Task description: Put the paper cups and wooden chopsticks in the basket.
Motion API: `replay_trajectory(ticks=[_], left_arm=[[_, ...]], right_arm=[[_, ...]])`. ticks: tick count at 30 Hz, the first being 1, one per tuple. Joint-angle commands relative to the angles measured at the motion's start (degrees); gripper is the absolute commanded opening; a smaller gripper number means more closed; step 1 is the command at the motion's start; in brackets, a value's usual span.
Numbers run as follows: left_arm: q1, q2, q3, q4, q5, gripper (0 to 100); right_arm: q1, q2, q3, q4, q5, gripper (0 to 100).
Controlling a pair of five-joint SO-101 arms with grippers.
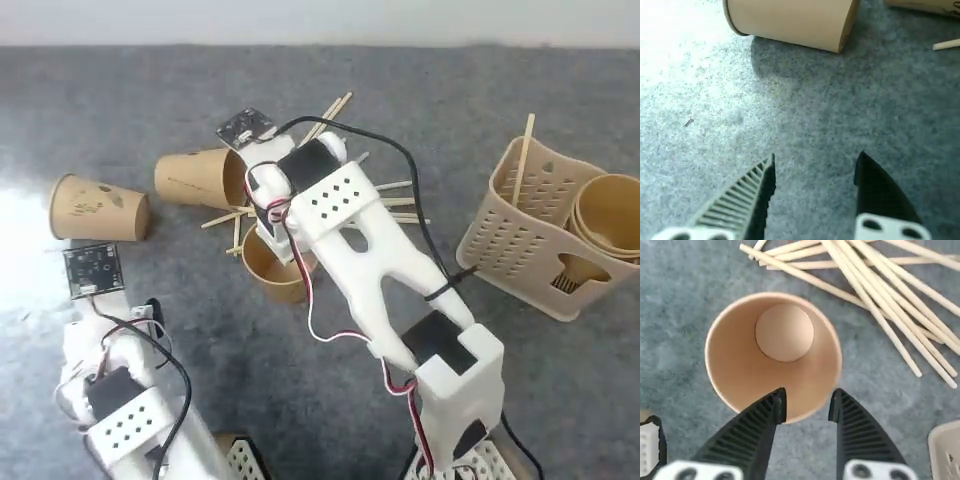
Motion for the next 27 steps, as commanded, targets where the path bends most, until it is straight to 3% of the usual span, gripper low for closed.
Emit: replay_trajectory(ticks=[1, 9, 18, 27], left_arm=[[0.44, -1.23, -0.31, 0.26, -0.88, 25], [0.53, -1.23, -0.31, 0.26, -0.88, 25], [0.79, -1.23, -0.31, 0.18, -0.97, 25], [2.02, -1.23, -0.22, 0.18, -0.97, 25]], right_arm=[[-0.31, 0.92, 0.26, -1.71, 0.44, 14.7], [0.48, 10.68, 0.35, -3.82, 0.44, 14.7], [1.71, 11.03, -1.23, -2.59, 0.35, 14.7], [0.92, 10.95, -13.71, 4.0, 0.53, 14.7]])
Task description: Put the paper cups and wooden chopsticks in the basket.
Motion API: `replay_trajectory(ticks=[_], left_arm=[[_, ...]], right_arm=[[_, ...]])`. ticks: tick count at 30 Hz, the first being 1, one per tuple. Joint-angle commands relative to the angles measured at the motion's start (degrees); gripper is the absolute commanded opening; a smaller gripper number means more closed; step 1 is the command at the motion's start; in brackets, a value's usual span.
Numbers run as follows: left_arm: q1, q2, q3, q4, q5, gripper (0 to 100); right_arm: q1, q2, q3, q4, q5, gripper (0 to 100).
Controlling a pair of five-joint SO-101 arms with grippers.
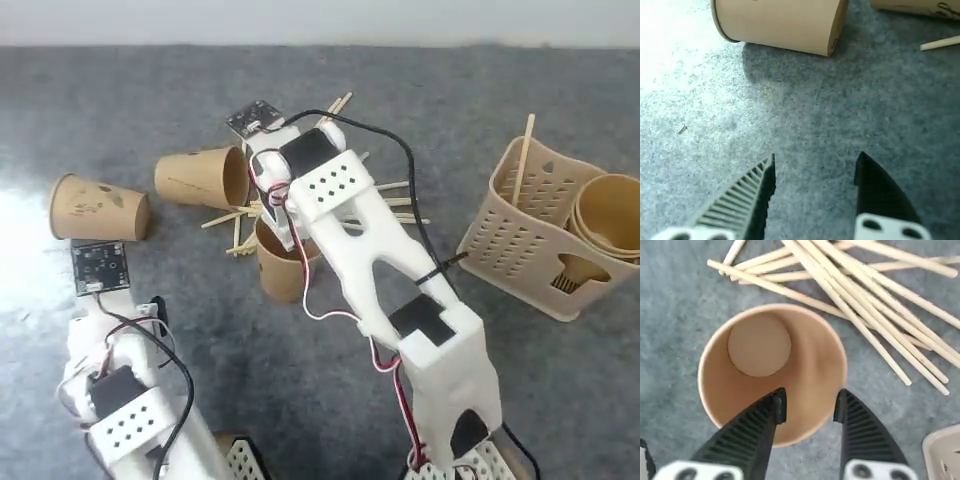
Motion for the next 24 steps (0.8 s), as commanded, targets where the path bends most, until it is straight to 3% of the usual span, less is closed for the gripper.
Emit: replay_trajectory(ticks=[1, 11, 24], left_arm=[[0.26, -0.88, -0.22, 0.18, -0.88, 25], [0.26, -0.88, 0.04, -0.44, -0.88, 25], [0.26, -0.88, 0.04, -0.53, -0.79, 25]], right_arm=[[-1.71, 0.4, -5.36, 2.59, 0.53, 14.7], [-1.01, -9.98, -4.66, 2.59, 0.62, 14.7], [0.4, -10.24, -0.88, 2.24, 0.62, 14.7]])
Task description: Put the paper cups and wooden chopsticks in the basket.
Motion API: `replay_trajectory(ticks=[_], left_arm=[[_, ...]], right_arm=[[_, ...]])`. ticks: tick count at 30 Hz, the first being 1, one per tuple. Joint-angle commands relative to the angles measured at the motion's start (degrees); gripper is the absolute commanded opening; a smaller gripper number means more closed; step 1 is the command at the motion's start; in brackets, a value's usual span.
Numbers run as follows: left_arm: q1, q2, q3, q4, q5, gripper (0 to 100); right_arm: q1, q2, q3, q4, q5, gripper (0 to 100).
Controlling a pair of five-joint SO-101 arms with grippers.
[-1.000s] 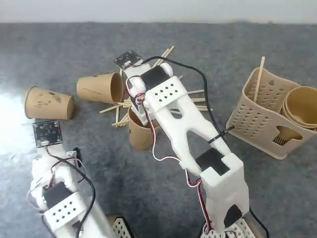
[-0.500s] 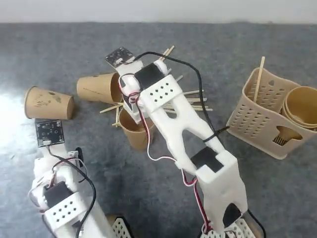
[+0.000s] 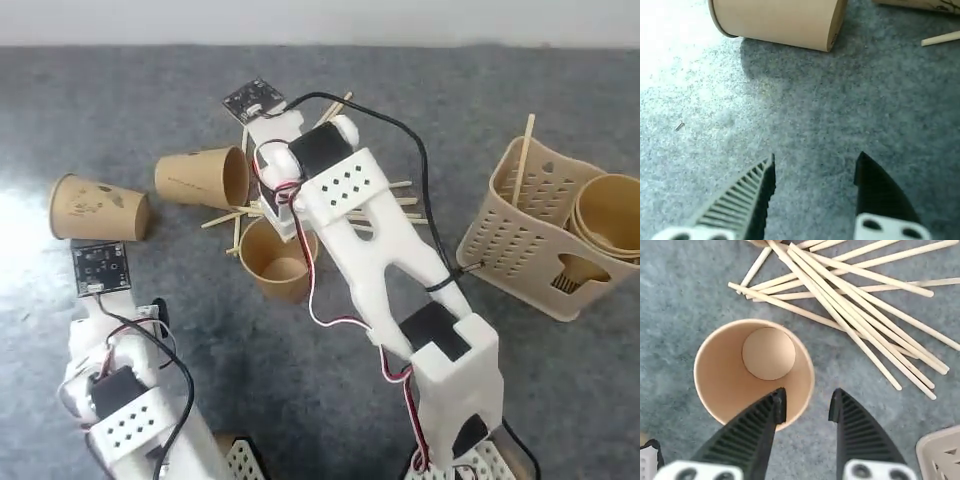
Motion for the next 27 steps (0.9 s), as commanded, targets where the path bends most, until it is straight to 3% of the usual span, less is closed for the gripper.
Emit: replay_trajectory(ticks=[1, 18, 20, 22, 27], left_arm=[[0.35, -0.88, -0.66, -0.53, -0.79, 25], [0.35, -0.88, -0.66, -0.53, -0.88, 25], [0.35, -0.88, -0.66, -0.53, -0.88, 25], [0.35, -0.88, -0.66, -0.53, -0.88, 25], [0.35, -0.88, -0.66, -0.53, -0.88, 25]], right_arm=[[0.31, -3.12, -0.26, 1.98, 0.62, 14.7], [-0.75, 12.09, -0.44, 0.48, 0.18, 14.7], [-0.66, 13.67, -0.44, 0.66, 0.18, 11.7], [-0.57, 14.29, -0.53, 0.92, 0.18, 0.6], [-0.57, 12.18, -0.53, 1.1, 0.18, 0.8]])
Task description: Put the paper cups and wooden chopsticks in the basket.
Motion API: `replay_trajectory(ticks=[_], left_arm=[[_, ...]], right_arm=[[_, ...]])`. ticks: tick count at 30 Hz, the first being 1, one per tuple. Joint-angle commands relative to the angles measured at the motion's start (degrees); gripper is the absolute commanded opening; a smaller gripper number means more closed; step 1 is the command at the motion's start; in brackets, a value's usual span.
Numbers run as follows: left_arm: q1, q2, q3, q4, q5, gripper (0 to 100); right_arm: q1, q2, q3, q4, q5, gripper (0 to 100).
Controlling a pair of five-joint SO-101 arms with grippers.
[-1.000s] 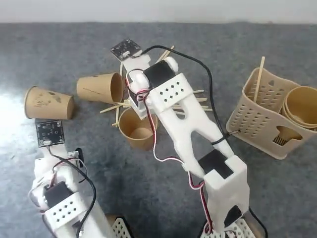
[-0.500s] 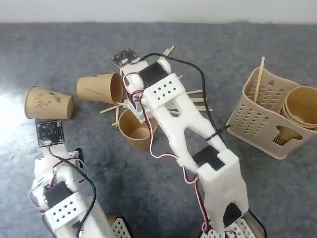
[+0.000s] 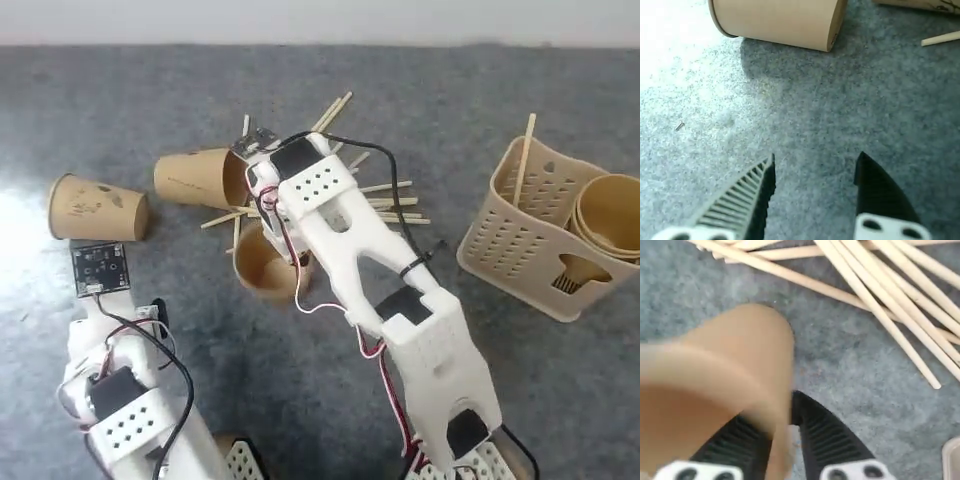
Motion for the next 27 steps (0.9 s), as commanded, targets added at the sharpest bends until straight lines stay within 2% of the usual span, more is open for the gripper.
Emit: replay_trajectory(ticks=[1, 8, 19, 27], left_arm=[[0.35, -0.88, -0.66, -0.53, -0.88, 25], [0.35, -0.88, -0.66, -0.53, -0.88, 25], [0.35, -0.88, -0.4, -0.62, -0.88, 25], [0.35, -0.88, -0.31, -0.62, -0.79, 25]], right_arm=[[-0.4, -3.91, -0.62, 1.1, 0.26, 0.6], [2.77, -13.93, -0.62, 1.19, 0.7, 0.6], [20.26, -31.16, -0.62, 2.33, 2.81, 0.6], [27.12, -47.43, -0.62, 2.42, 7.3, 0.6]])
